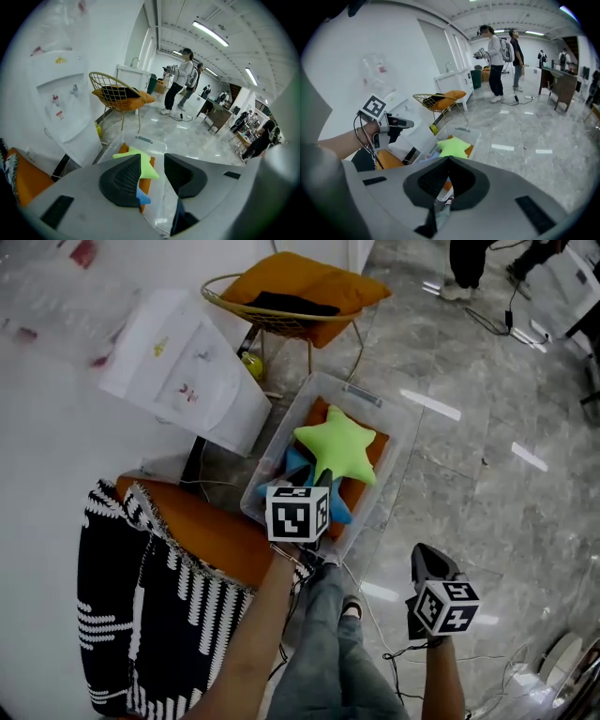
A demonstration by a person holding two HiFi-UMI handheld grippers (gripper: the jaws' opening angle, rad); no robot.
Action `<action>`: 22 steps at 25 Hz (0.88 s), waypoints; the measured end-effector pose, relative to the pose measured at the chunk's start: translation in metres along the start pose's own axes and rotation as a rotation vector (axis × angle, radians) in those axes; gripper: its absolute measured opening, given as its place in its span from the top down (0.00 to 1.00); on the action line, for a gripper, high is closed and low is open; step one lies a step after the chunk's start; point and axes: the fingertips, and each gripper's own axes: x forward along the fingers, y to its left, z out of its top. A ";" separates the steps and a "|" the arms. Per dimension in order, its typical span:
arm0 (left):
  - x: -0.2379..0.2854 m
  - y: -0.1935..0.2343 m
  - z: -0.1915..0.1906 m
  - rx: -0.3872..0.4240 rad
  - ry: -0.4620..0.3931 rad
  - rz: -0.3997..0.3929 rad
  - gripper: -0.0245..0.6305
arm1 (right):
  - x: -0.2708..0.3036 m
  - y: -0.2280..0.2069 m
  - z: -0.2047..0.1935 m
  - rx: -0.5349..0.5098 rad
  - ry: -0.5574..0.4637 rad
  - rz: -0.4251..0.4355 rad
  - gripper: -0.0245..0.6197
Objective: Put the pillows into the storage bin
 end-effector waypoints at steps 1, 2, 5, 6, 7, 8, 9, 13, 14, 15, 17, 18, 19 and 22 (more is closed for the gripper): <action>-0.018 -0.007 -0.002 -0.003 -0.011 0.002 0.73 | -0.015 0.003 0.002 -0.006 -0.017 0.003 0.96; -0.037 -0.014 -0.005 -0.007 -0.023 0.005 0.73 | -0.029 0.004 0.004 -0.010 -0.035 0.005 0.96; -0.093 -0.036 -0.009 -0.015 -0.065 0.018 0.75 | -0.066 0.007 0.014 -0.033 -0.091 0.016 0.96; -0.112 -0.043 -0.010 -0.013 -0.079 0.023 0.76 | -0.078 0.009 0.017 -0.039 -0.107 0.020 0.96; -0.133 -0.050 -0.013 -0.012 -0.094 0.029 0.78 | -0.090 0.011 0.018 -0.040 -0.121 0.023 0.96; -0.154 -0.057 -0.018 -0.012 -0.107 0.036 0.82 | -0.103 0.014 0.017 -0.038 -0.133 0.027 0.96; -0.175 -0.063 -0.025 -0.014 -0.115 0.042 0.85 | -0.116 0.017 0.014 -0.032 -0.143 0.031 0.96; -0.248 -0.078 -0.056 -0.039 -0.129 0.062 0.91 | -0.157 0.033 0.006 -0.039 -0.174 0.067 0.96; -0.263 -0.080 -0.062 -0.052 -0.137 0.066 0.93 | -0.165 0.036 0.006 -0.049 -0.181 0.075 0.96; -0.277 -0.082 -0.065 -0.063 -0.147 0.067 0.93 | -0.173 0.039 0.009 -0.055 -0.192 0.082 0.96; -0.303 -0.086 -0.065 -0.076 -0.176 0.068 0.94 | -0.189 0.045 0.018 -0.056 -0.223 0.094 0.96; -0.314 -0.088 -0.062 -0.075 -0.195 0.067 0.94 | -0.197 0.048 0.023 -0.055 -0.239 0.098 0.96; -0.324 -0.088 -0.057 -0.071 -0.216 0.067 0.95 | -0.204 0.051 0.029 -0.057 -0.255 0.101 0.96; -0.357 -0.083 -0.035 -0.049 -0.298 0.090 0.95 | -0.227 0.071 0.047 -0.080 -0.297 0.121 0.96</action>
